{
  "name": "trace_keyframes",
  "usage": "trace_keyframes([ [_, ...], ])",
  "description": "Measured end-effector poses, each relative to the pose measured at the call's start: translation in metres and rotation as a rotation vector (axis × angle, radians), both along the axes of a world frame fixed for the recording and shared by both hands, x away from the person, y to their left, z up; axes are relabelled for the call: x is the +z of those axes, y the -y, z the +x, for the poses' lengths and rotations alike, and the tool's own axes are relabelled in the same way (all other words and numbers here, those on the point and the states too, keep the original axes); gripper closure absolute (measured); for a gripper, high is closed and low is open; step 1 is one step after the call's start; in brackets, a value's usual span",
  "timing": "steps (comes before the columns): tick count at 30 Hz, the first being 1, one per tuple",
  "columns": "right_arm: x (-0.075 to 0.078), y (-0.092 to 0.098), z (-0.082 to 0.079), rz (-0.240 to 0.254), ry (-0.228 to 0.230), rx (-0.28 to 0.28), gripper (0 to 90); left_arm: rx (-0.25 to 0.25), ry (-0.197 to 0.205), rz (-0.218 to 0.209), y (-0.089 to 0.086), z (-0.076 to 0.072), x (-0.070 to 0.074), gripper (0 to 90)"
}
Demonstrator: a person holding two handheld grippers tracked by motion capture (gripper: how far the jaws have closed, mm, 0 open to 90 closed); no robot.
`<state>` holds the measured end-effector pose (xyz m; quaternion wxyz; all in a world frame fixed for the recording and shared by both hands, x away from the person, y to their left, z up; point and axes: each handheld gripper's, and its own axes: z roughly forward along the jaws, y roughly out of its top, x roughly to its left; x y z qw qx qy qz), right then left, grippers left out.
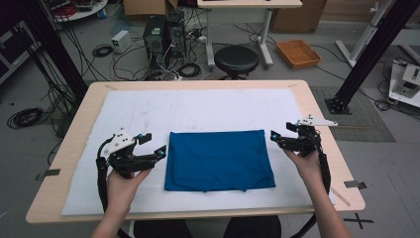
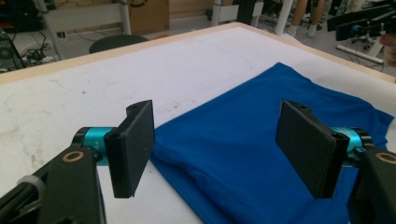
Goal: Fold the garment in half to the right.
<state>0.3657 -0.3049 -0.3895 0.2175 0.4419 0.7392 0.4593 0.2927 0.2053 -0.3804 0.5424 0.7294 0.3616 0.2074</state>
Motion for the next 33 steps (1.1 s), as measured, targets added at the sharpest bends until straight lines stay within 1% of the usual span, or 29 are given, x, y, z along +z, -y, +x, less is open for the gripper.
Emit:
trace_keyframes([
  [3,-0.001,-0.002,0.000,-0.003,-0.003,0.001,25.1,-0.002,-0.021,0.003,0.001,-0.008,-0.006,28.5],
  [6,-0.002,-0.002,0.000,-0.009,-0.001,0.005,25.3,0.003,-0.035,0.015,0.001,-0.017,-0.016,28.5],
  [8,-0.002,-0.002,0.000,-0.009,0.002,0.005,25.4,0.008,-0.036,0.022,0.002,-0.022,-0.021,28.5],
  [11,-0.002,-0.002,0.000,-0.008,-0.005,0.002,25.5,0.030,-0.043,0.028,0.004,-0.028,-0.028,28.5],
  [13,-0.002,-0.002,0.000,-0.011,0.001,0.005,25.6,0.046,-0.057,0.036,0.005,-0.030,-0.032,28.5],
  [18,-0.002,-0.003,-0.001,-0.012,0.001,0.006,26.0,0.089,-0.125,0.022,0.007,-0.034,-0.045,30.7],
  [22,-0.003,-0.004,0.000,-0.015,-0.003,0.010,26.1,0.092,-0.188,0.018,0.010,-0.032,-0.054,34.5],
  [23,-0.004,-0.004,0.000,-0.015,-0.002,0.010,26.1,0.088,-0.199,0.016,0.010,-0.031,-0.055,37.7],
  [24,-0.004,-0.004,0.000,-0.016,-0.002,0.011,26.1,0.088,-0.222,0.012,0.011,-0.030,-0.057,40.1],
  [26,-0.004,-0.005,0.000,-0.018,-0.004,0.011,26.2,0.092,-0.259,0.003,0.012,-0.029,-0.059,41.7],
  [27,-0.004,-0.005,0.000,-0.020,0.001,0.014,26.2,0.090,-0.283,-0.001,0.013,-0.028,-0.060,44.5],
  [28,-0.004,-0.005,0.000,-0.022,0.001,0.015,26.2,0.100,-0.299,0.000,0.014,-0.028,-0.061,46.1],
  [30,-0.004,-0.006,0.000,-0.021,0.001,0.018,26.2,0.134,-0.334,0.004,0.016,-0.027,-0.062,47.4],
  [31,-0.003,-0.007,0.000,-0.020,-0.001,0.017,26.3,0.148,-0.346,0.009,0.016,-0.027,-0.063,48.2],
  [33,-0.003,-0.007,0.000,-0.022,0.004,0.022,26.3,0.163,-0.367,0.002,0.016,-0.027,-0.064,48.2],
])
